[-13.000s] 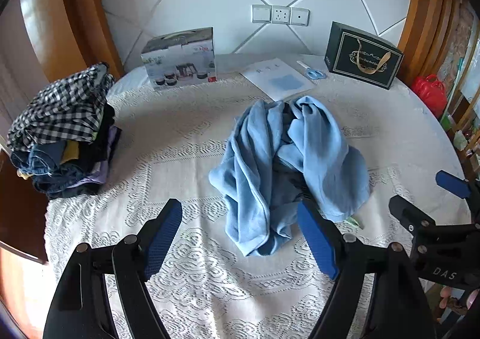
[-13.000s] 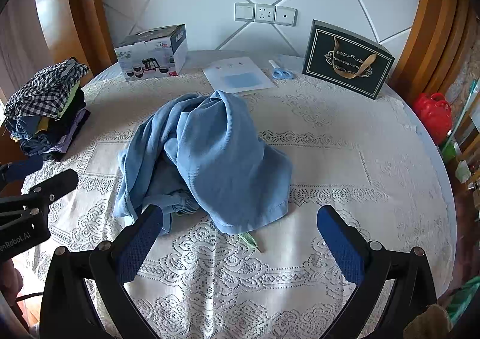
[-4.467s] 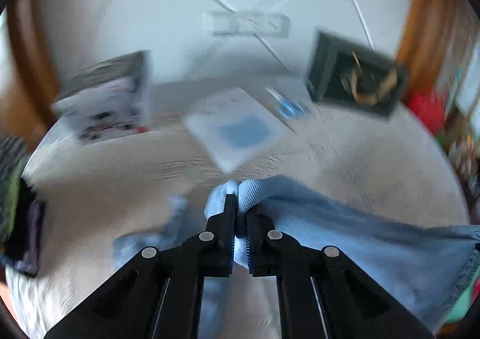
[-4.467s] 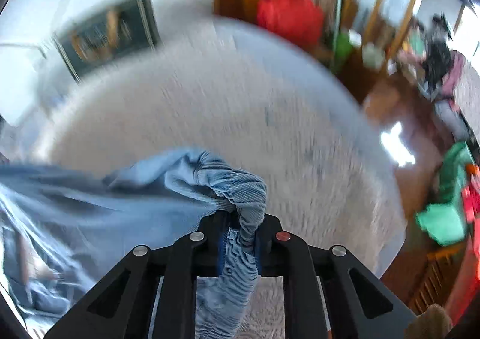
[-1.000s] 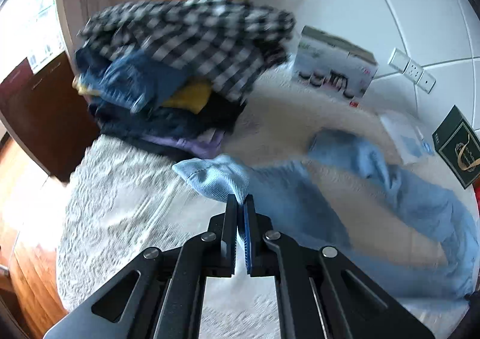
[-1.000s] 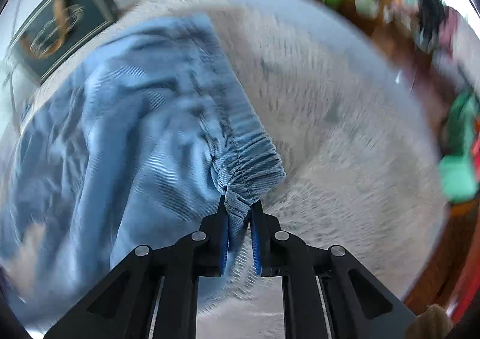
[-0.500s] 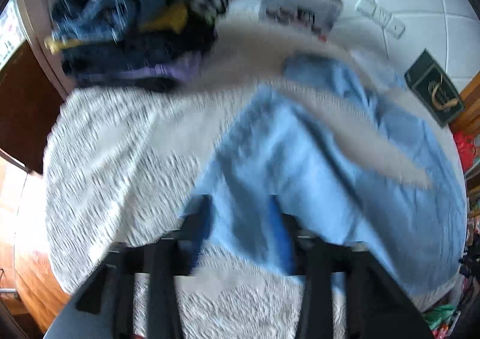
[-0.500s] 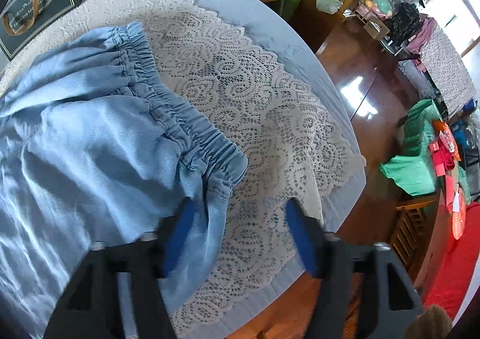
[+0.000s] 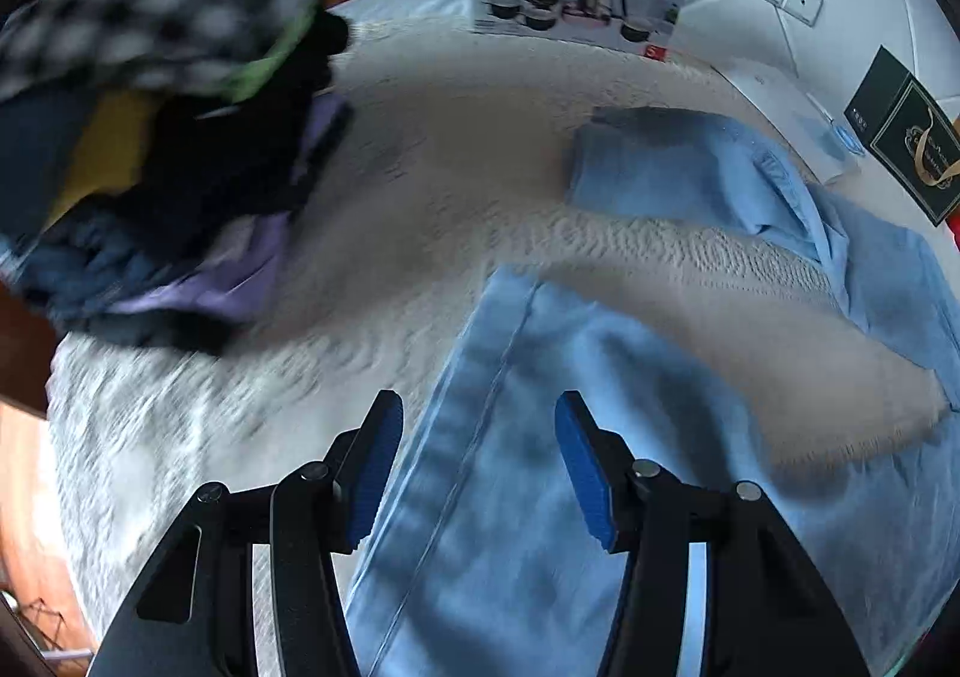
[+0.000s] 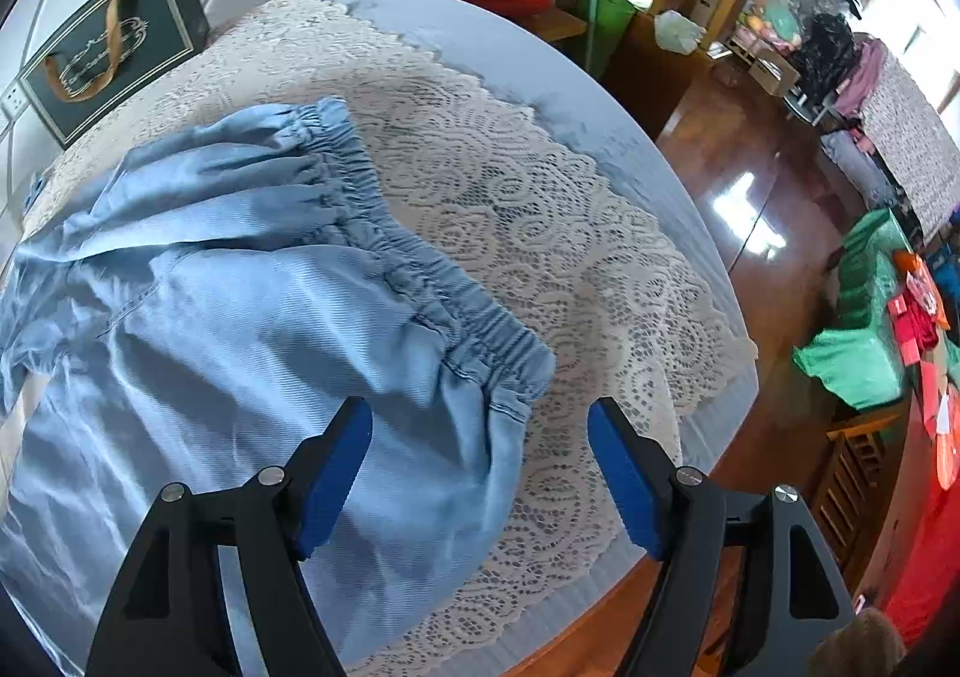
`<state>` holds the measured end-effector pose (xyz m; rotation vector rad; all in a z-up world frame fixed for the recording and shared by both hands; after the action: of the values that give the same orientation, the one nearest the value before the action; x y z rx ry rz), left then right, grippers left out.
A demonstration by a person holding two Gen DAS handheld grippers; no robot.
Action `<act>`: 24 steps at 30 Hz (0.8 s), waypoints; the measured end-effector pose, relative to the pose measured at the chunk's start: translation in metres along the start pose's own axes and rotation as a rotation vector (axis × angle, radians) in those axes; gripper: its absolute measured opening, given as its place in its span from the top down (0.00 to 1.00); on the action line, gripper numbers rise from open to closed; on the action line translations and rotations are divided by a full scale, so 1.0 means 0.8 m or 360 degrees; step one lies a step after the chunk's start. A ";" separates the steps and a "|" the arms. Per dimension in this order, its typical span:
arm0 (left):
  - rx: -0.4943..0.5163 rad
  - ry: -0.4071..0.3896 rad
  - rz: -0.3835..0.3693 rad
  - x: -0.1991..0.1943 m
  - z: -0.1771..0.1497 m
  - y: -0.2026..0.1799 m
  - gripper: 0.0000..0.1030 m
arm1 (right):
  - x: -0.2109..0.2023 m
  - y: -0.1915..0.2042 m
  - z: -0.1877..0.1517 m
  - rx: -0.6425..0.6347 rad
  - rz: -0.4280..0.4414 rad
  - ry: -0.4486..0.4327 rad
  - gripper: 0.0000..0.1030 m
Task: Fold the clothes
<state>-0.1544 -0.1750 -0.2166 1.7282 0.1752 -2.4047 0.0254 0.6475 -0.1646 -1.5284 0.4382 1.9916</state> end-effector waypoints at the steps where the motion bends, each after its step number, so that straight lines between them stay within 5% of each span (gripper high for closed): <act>1: 0.0011 0.0021 0.0013 0.008 0.006 -0.002 0.48 | 0.000 0.001 0.001 0.0004 0.0008 -0.0002 0.28; 4: 0.0016 0.0034 0.0030 0.023 0.010 -0.008 0.53 | 0.002 0.004 0.005 0.0020 0.0037 -0.0003 0.28; 6: 0.0011 0.0028 0.0075 0.020 0.007 -0.008 0.98 | 0.006 0.002 0.009 0.0032 0.0036 -0.0006 0.26; 10: -0.0098 -0.0024 0.0300 0.001 -0.004 0.022 0.97 | 0.016 -0.008 0.018 0.0072 0.0025 -0.0001 0.24; 14: -0.0243 -0.0003 0.0365 -0.011 -0.022 0.061 0.97 | 0.032 -0.016 0.024 0.0088 0.0009 0.0028 0.24; 19: -0.0175 0.0049 0.0208 -0.020 -0.037 0.058 0.90 | 0.047 -0.025 0.022 0.0165 0.0032 0.0058 0.24; 23: -0.0165 -0.0002 0.0112 -0.064 -0.057 0.061 0.51 | 0.043 -0.031 0.014 0.0185 0.0055 0.0052 0.23; 24: -0.0170 0.0005 0.0098 -0.069 -0.065 0.064 0.48 | 0.042 -0.033 0.011 0.0188 0.0048 0.0053 0.23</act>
<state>-0.0780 -0.2105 -0.1803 1.6658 0.2421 -2.3054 0.0293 0.6812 -0.1919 -1.4919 0.5849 1.9293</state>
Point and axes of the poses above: each gripper's, at about its wrist camera, not at the fingertips, and x roughly the way its jaws point, y to its left, z to its top, the point moved 8 cm from there along x, roughly the way its jaws point, and after that the axes turned 5 degrees about y, right-handed, at the moved point
